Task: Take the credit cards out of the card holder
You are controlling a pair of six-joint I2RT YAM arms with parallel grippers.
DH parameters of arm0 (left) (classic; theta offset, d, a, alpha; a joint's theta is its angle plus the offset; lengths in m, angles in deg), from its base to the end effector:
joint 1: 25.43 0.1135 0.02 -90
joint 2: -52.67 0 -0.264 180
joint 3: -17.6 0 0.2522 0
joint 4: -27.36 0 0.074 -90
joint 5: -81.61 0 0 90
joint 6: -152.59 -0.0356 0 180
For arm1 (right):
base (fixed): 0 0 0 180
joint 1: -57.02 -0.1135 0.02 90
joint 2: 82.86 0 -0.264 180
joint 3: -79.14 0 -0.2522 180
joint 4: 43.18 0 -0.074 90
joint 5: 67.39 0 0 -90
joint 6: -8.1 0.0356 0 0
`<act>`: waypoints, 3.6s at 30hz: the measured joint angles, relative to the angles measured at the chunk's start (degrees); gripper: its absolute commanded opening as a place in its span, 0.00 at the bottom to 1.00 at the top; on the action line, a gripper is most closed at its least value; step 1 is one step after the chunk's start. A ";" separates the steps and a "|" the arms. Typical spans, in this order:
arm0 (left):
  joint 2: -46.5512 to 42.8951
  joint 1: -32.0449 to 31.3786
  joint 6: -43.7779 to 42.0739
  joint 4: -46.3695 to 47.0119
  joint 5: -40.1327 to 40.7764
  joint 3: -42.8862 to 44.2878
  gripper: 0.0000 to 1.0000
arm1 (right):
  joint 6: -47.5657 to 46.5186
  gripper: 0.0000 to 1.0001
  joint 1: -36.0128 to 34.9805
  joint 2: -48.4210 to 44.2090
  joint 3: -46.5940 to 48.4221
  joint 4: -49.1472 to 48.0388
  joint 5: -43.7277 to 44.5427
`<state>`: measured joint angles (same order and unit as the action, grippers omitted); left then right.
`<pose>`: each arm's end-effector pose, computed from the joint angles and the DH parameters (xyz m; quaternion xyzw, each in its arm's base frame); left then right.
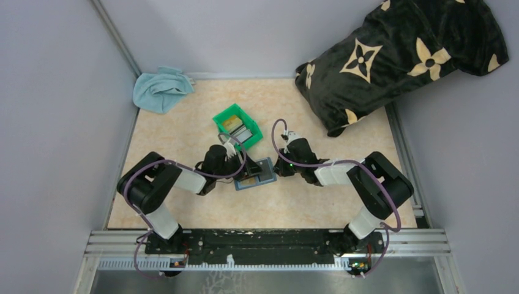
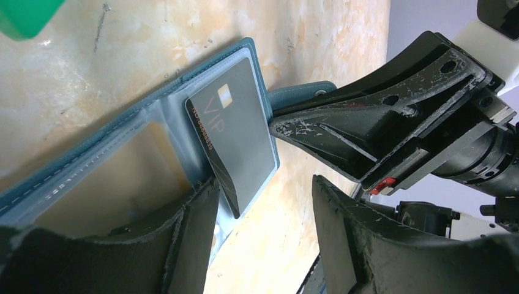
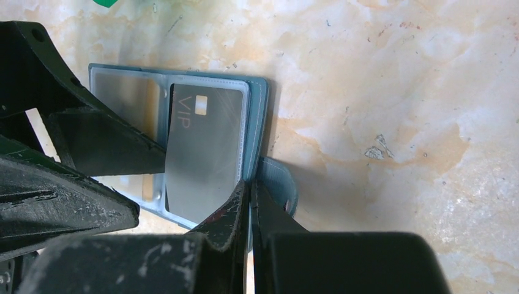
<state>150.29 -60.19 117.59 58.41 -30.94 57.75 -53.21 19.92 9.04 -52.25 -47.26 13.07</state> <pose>0.2275 -0.1745 0.1150 -0.0451 0.8387 -0.4823 0.2488 0.2332 0.1838 0.1354 -0.1016 0.8952 0.2952 0.3181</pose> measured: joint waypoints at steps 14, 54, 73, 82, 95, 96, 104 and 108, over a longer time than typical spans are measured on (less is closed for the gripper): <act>-0.50 0.48 1.51 4.52 0.68 -2.82 0.61 | 1.09 0.00 0.04 2.99 -0.33 -6.27 -2.34; 4.22 1.18 8.55 14.16 -1.22 -5.44 0.18 | 3.98 0.00 -5.90 3.04 -1.20 -7.76 0.48; 4.22 3.76 8.52 17.25 -4.46 -8.09 0.44 | 6.19 0.00 -3.56 3.87 -1.31 -8.00 -4.57; 4.00 5.99 8.50 19.26 -5.66 -10.64 0.39 | 6.36 0.00 -2.29 4.11 -1.49 -8.20 -6.54; 2.45 9.55 8.20 20.11 -6.54 -14.23 0.29 | 6.45 0.00 -1.36 4.98 -1.51 -9.38 -8.48; 2.40 9.55 8.17 20.11 -6.54 -14.34 0.27 | 6.47 0.00 -1.33 5.07 -1.51 -9.55 -8.59; 0.33 9.90 6.73 18.49 -6.29 -15.23 0.00 | 6.45 0.00 -1.33 5.66 -1.49 -10.58 -8.68; -2.29 9.92 5.77 16.39 -5.49 -16.04 0.00 | 6.45 0.00 -1.33 5.92 -1.49 -11.19 -8.76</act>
<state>148.00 -50.27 123.36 74.81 -36.43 41.71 -46.76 18.58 14.96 -53.73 -58.45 4.30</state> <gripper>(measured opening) 0.008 0.006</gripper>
